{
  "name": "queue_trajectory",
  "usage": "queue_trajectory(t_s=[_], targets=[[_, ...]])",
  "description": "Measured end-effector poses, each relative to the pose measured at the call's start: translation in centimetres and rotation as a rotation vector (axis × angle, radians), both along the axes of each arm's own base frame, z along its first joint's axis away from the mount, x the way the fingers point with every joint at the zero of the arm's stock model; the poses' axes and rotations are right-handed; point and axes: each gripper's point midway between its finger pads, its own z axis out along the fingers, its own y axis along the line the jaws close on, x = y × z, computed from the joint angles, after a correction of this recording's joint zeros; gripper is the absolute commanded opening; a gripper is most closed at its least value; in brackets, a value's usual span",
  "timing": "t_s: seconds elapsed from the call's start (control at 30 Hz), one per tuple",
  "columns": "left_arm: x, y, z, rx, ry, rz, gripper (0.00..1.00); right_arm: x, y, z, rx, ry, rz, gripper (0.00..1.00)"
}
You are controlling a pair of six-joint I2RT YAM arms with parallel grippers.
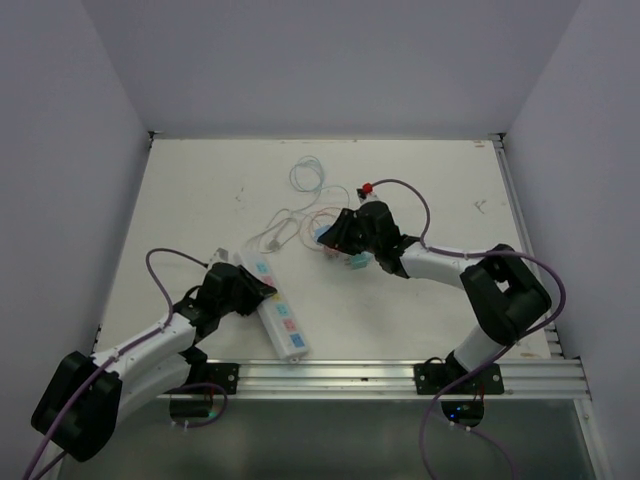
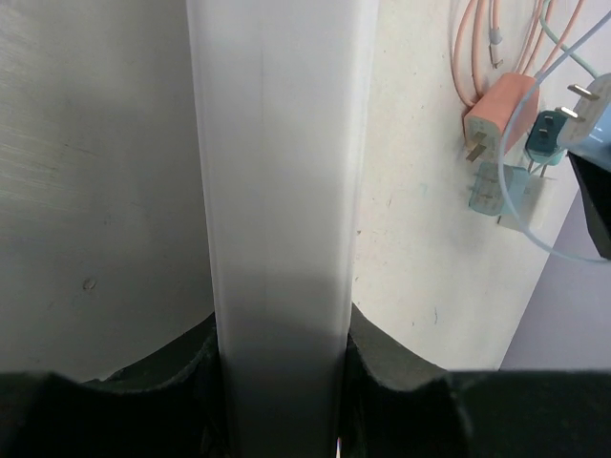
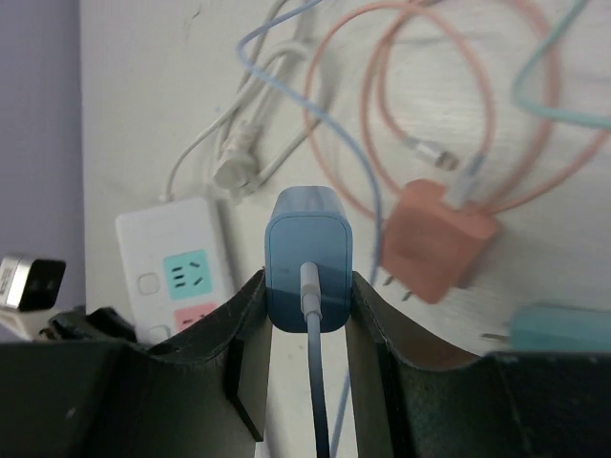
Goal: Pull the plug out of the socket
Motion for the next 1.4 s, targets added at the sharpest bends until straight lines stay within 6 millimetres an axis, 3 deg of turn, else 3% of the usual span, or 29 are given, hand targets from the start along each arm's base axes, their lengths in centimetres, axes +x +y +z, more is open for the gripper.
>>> queue_trajectory(t_s=[0.1,0.13,0.33,0.53,0.6,0.63,0.8,0.97,1.0,1.13,1.3,1.4], targets=[[0.0,-0.2,0.0,0.003,-0.005,-0.020,0.00,1.9,-3.0,-0.9,-0.033,0.015,-0.068,0.21],[0.0,-0.3,0.0,0.004,-0.006,-0.031,0.00,2.3,-3.7,-1.1,-0.043,0.019,-0.081,0.32],[0.5,-1.3,0.1,0.004,-0.017,-0.100,0.02,2.6,-5.6,-2.0,-0.080,0.051,-0.086,0.71],[1.3,-2.2,0.2,0.022,-0.018,-0.176,0.09,2.1,-7.3,-2.7,-0.155,0.083,-0.086,0.89],[2.0,-2.4,0.2,0.022,-0.018,-0.200,0.13,1.8,-7.9,-2.0,-0.187,0.073,-0.088,0.91],[2.4,-2.5,0.2,0.018,-0.016,-0.209,0.19,1.7,-8.3,-1.3,-0.202,0.063,-0.088,0.92],[4.8,-2.6,0.3,0.000,-0.029,-0.235,0.37,1.7,-10.2,4.3,-0.254,-0.059,-0.126,0.95],[6.1,-2.7,0.0,-0.024,-0.043,-0.264,0.64,0.4,-13.1,9.6,-0.295,-0.188,-0.186,0.96],[6.3,-2.9,0.2,-0.034,-0.056,-0.269,0.74,0.1,-13.7,10.4,-0.302,-0.208,-0.198,0.96],[6.6,-3.2,1.2,-0.044,-0.099,-0.293,0.98,-1.4,-15.4,12.6,-0.322,-0.255,-0.229,0.96],[6.3,-1.5,1.5,0.050,-0.101,-0.258,1.00,-3.2,-17.8,13.8,-0.371,-0.285,-0.268,0.99],[6.0,0.9,1.9,0.162,-0.087,-0.204,1.00,-4.0,-19.6,14.4,-0.427,-0.298,-0.307,0.99]])
